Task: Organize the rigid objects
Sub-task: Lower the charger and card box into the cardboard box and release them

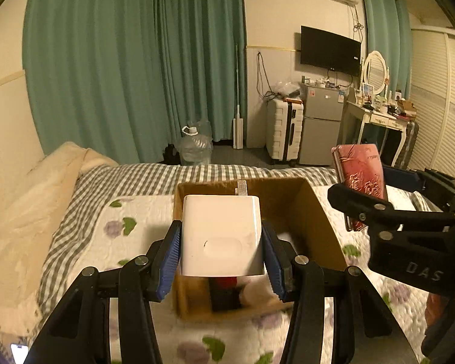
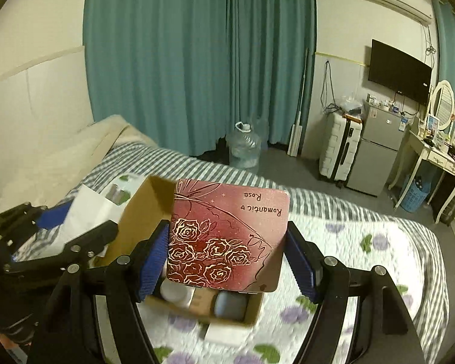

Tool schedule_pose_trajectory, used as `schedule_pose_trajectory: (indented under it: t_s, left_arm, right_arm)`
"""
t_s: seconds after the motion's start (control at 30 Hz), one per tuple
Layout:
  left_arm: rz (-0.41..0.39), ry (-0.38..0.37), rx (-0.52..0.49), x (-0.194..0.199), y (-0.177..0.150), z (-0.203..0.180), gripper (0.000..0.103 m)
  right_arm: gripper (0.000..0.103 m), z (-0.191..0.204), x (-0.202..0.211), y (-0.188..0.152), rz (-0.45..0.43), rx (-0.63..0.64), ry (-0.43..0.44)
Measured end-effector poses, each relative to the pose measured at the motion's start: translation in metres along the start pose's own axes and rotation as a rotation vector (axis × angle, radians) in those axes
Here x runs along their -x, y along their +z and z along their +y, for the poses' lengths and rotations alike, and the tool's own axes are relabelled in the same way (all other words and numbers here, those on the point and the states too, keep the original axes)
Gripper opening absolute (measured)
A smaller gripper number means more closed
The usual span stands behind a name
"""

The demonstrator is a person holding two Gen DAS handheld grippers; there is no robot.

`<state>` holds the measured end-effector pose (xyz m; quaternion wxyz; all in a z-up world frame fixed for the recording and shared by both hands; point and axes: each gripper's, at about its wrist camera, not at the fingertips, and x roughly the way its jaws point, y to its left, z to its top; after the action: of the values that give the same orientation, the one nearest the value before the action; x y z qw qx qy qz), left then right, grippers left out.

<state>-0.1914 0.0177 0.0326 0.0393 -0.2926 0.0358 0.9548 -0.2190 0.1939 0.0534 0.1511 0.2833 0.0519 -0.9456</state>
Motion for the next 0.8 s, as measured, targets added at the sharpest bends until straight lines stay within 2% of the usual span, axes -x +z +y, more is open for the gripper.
schedule_pose_trajectory:
  t_s: [0.17,0.43,0.67,0.7,0.8]
  left_arm:
    - [0.036,-0.004,-0.008,-0.046,0.007,-0.006,0.051]
    - [0.148,-0.029,-0.020,-0.109,-0.008,-0.018,0.051]
    - [0.207,-0.035,-0.017,-0.121,-0.013,-0.022,0.055]
    - [0.196,-0.018,-0.010,-0.119,-0.013,-0.021,0.061]
    - [0.150,-0.001,-0.004,-0.106,-0.011,-0.015,0.062]
  right_arm:
    - [0.072,-0.012,-0.031,0.008,0.004,-0.019,0.005]
    - [0.072,-0.032,-0.079,-0.016,0.054,-0.071,0.019]
    - [0.072,-0.041,-0.089,-0.024,0.072,-0.082,0.022]
    - [0.072,-0.041,-0.087,-0.024,0.071,-0.084,0.021]
    - [0.072,-0.043,-0.082,-0.023,0.066,-0.088,0.016]
